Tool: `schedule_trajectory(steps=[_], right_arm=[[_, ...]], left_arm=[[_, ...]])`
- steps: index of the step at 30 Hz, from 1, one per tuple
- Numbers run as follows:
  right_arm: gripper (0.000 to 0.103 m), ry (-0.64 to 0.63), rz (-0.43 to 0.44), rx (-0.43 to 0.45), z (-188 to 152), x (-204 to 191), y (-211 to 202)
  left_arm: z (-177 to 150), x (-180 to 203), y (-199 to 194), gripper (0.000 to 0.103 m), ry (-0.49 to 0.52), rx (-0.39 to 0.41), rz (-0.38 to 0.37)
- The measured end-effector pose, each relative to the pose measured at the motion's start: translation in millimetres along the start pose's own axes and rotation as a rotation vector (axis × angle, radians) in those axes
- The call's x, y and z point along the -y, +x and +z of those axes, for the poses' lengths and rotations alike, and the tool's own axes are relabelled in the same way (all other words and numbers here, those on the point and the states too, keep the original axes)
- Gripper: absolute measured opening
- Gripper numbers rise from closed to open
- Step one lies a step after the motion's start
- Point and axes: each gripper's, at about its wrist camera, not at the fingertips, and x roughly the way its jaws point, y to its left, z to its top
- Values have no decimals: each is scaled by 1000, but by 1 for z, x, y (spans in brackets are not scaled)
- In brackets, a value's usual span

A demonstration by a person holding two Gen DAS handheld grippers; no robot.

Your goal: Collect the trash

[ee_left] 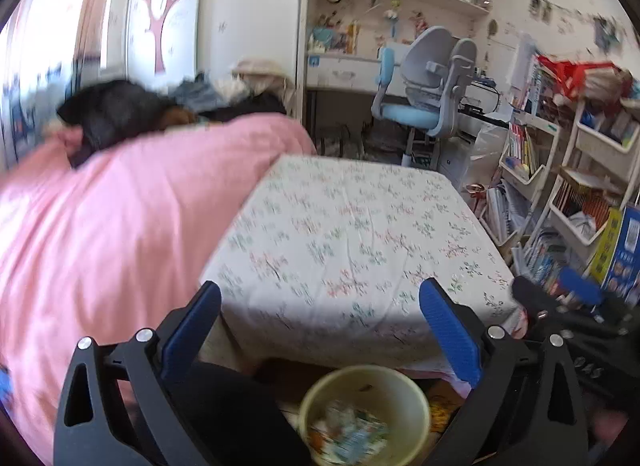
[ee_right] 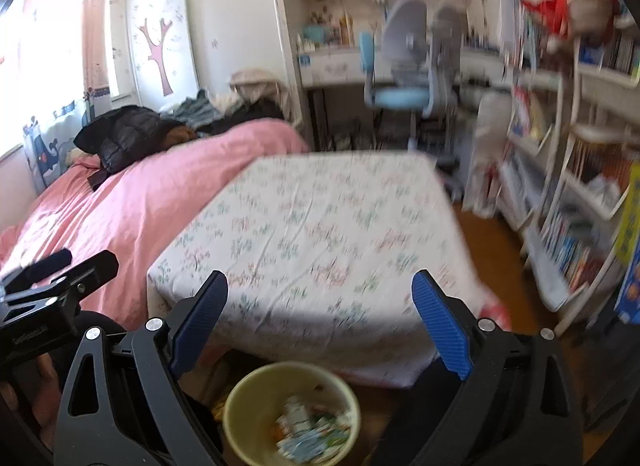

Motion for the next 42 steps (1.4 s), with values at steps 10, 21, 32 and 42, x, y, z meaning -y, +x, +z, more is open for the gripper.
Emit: schedule_trajectory(steps=[10, 21, 32, 42], right_arm=[[95, -42, -90, 84, 0, 12, -37], [95, -60, -74, 54, -4, 5, -23], [95, -57, -72, 57, -7, 5, -25], [95, -113, -119, 186, 18, 4, -25]], left_arm=[[2, 6, -3, 95, 16, 41, 34], [-12, 22, -12, 95, 72, 92, 73], [-12, 11, -19, 95, 11, 131, 69], [19, 1, -7, 95, -46, 188, 101]])
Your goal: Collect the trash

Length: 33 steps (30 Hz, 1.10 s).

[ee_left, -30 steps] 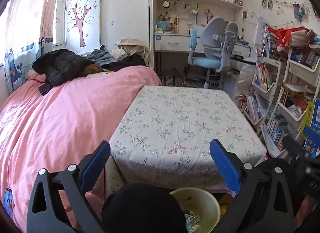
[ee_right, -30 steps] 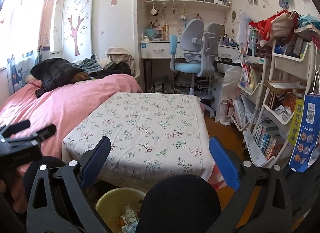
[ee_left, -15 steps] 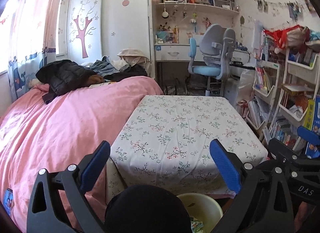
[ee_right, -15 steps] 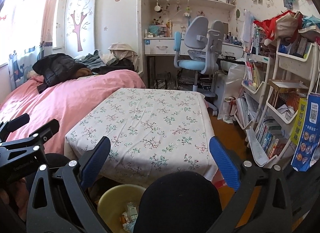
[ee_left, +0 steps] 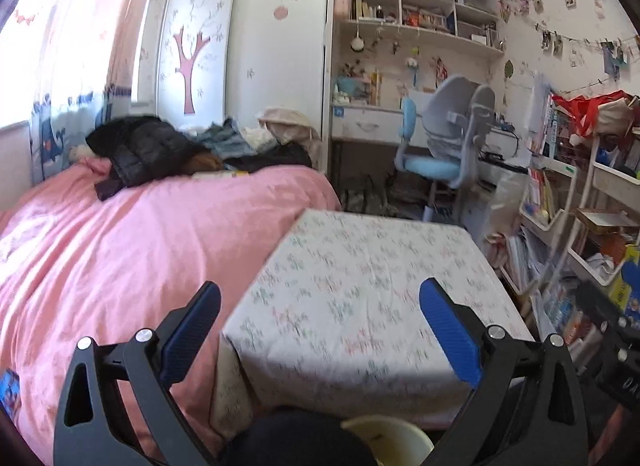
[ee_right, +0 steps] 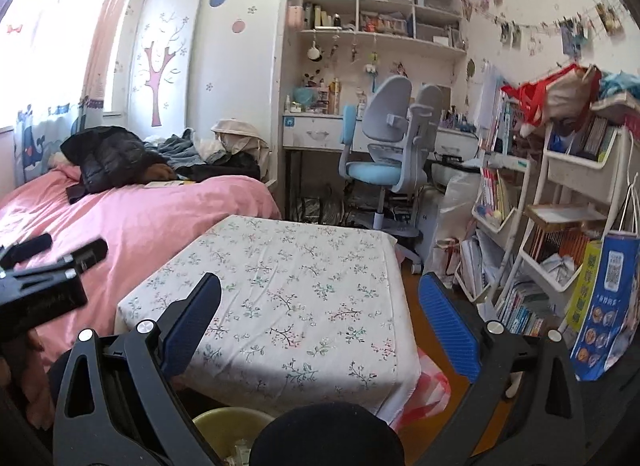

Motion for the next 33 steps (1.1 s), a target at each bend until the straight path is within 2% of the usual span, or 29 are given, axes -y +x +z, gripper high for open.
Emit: schedule_trajectory(steps=[2, 4, 10, 16, 26, 30, 33], right_arm=[[95, -19, -3, -54, -6, -4, 15], [95, -30, -6, -92, -8, -6, 23], [95, 8, 10, -132, -10, -2, 34], [96, 13, 11, -124, -10, 0, 32], [96, 7, 11, -117, -9, -2, 28], [96, 36, 33, -101, 1, 2, 37], [96, 39, 37, -75, 9, 1, 44]], left_arm=[[-1, 6, 9, 95, 30, -7, 11], [-6, 11, 18, 95, 55, -47, 13], [-10, 11, 15, 95, 60, -42, 13], [-9, 9, 11, 95, 49, -26, 21], [-1, 2, 12, 95, 9, -63, 23], [0, 10, 12, 95, 65, -36, 48], [2, 18, 21, 95, 117, -54, 64]])
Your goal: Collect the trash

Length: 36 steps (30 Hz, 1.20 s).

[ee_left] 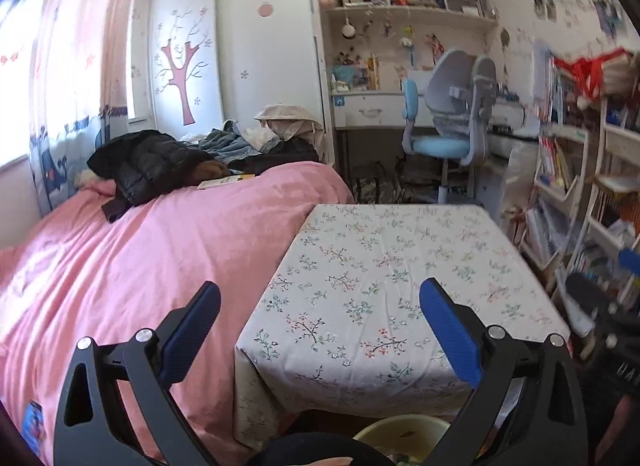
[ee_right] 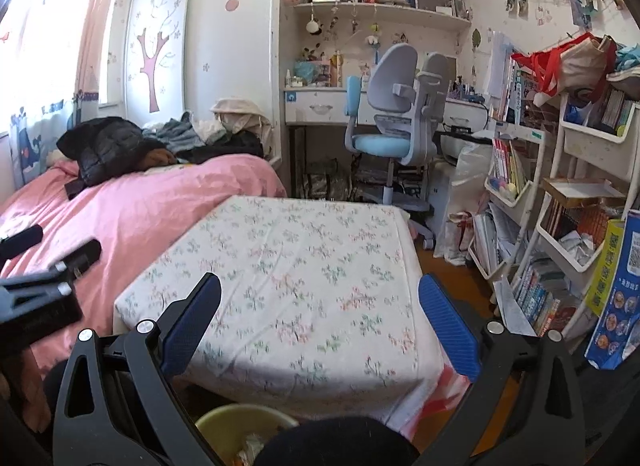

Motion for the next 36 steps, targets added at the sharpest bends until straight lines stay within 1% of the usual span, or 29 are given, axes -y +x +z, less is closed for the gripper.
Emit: schedule_trajectory(steps=[3, 6, 8, 11, 17, 23, 36], right_arm=[[96, -2, 0, 25, 10, 0, 7], [96, 19, 0, 25, 18, 5, 18], [96, 36, 0, 2, 20, 8, 27], [96, 39, 3, -55, 19, 9, 41], [95, 36, -2, -117, 16, 6, 56], [96, 28, -12, -109, 13, 4, 54], [96, 2, -37, -100, 11, -1, 50]], left_arm=[[6, 5, 4, 95, 10, 15, 7], [11, 8, 9, 95, 15, 28, 16], [10, 9, 15, 95, 9, 9, 12], [5, 12, 27, 95, 19, -55, 26], [4, 8, 24, 95, -8, -56, 23], [4, 2, 25, 95, -51, -58, 22], [6, 2, 29, 95, -52, -65, 22]])
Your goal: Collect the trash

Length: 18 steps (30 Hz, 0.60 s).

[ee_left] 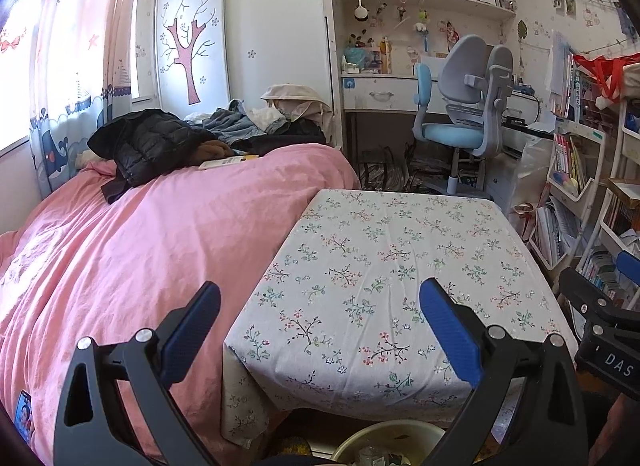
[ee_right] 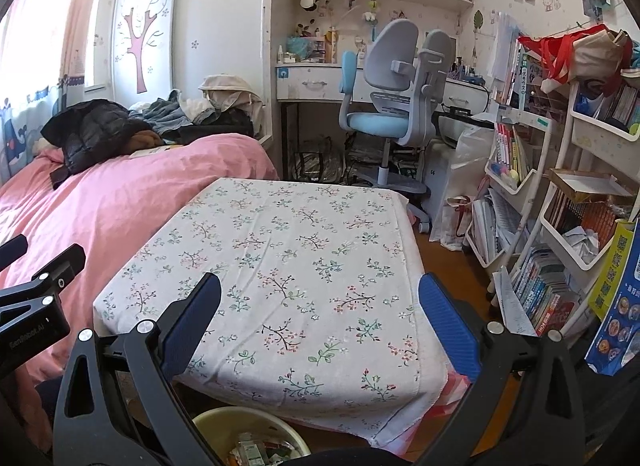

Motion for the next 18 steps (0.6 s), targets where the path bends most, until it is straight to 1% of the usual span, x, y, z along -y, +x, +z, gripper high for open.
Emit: schedule_trajectory(steps=[18], right_arm=[[96, -23, -15, 32, -1, -4, -7]], left_arm=[[-4, 4, 1, 95, 26, -6, -7]])
